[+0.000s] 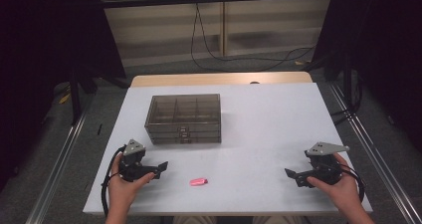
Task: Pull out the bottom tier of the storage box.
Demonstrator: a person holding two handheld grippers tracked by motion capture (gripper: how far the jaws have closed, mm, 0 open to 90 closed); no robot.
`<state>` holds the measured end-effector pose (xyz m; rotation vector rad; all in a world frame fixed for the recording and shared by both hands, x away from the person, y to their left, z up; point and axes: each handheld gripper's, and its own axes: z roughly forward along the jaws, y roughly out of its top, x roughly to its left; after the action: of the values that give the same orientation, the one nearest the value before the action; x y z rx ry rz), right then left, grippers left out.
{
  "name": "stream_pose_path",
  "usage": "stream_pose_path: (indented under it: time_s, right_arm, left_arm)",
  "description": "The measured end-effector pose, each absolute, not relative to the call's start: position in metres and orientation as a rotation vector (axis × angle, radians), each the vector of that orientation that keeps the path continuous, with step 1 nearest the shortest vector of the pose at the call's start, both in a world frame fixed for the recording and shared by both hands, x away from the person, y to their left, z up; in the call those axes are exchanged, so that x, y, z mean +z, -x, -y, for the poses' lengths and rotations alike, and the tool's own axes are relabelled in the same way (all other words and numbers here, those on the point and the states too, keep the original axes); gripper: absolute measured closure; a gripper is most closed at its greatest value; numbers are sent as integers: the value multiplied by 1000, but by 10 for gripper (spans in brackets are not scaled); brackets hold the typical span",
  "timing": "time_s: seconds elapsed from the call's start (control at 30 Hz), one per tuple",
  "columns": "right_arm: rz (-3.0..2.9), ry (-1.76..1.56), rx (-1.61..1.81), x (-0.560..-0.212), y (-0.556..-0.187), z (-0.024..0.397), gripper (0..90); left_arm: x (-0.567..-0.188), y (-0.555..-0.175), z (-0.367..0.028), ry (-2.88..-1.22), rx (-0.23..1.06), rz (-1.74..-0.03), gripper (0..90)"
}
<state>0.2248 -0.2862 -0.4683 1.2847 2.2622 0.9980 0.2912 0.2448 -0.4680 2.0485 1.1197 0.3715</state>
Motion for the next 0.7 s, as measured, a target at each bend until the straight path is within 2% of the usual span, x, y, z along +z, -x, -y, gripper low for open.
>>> stream_pose_path:
  time_s: [0.7]
  right_arm:
    - [-2253, -1300, 1009, -468, -225, 291, 25]
  left_arm:
    - [-466, -291, -223, -2024, 415, -1168, 31]
